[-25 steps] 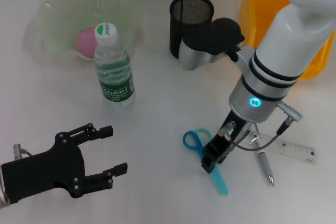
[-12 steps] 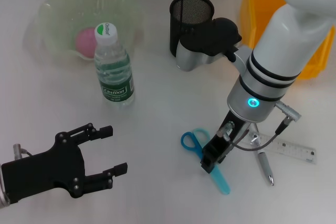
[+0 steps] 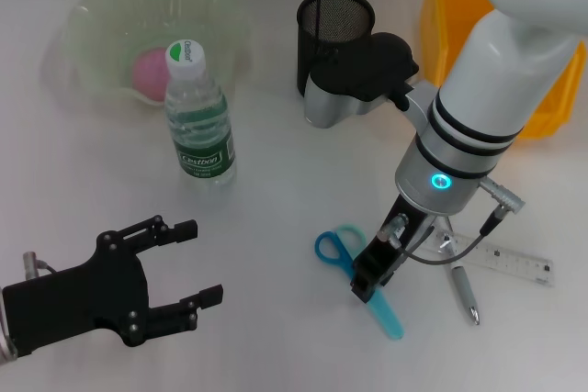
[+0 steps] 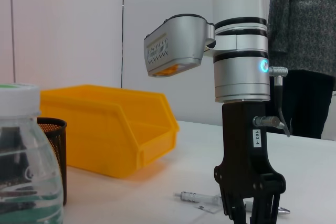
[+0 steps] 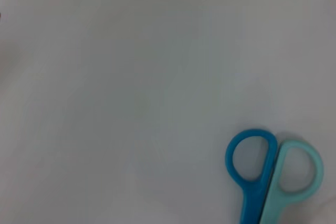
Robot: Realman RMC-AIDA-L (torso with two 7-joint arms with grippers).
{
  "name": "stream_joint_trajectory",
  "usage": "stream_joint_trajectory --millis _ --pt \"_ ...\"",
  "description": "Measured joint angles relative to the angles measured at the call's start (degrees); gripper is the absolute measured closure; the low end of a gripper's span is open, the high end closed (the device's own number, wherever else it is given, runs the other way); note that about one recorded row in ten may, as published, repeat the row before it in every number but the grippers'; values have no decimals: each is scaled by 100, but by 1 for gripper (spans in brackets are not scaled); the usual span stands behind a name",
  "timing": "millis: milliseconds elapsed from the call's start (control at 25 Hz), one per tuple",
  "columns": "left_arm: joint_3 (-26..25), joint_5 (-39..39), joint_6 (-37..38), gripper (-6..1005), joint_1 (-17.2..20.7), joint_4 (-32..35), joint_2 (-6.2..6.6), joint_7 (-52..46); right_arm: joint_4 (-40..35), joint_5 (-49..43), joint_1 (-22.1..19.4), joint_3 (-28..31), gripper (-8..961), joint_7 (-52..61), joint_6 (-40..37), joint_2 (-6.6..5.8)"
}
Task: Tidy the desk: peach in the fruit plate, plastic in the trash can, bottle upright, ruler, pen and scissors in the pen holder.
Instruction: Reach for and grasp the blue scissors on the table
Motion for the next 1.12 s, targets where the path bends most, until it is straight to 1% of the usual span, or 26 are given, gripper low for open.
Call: stream_joint_trajectory --millis 200,440,640,1120 --pt "0 0 0 262 0 0 0 0 1 2 5 0 642 0 -2 0" --pt "0 0 0 263 9 -7 7 0 47 13 25 9 751 1 -12 0" --pt "0 0 0 264 9 -9 9 0 48 17 46 -15 711 0 -17 0" --pt "0 0 -10 267 9 -9 9 0 42 18 72 -36 685 0 -4 0"
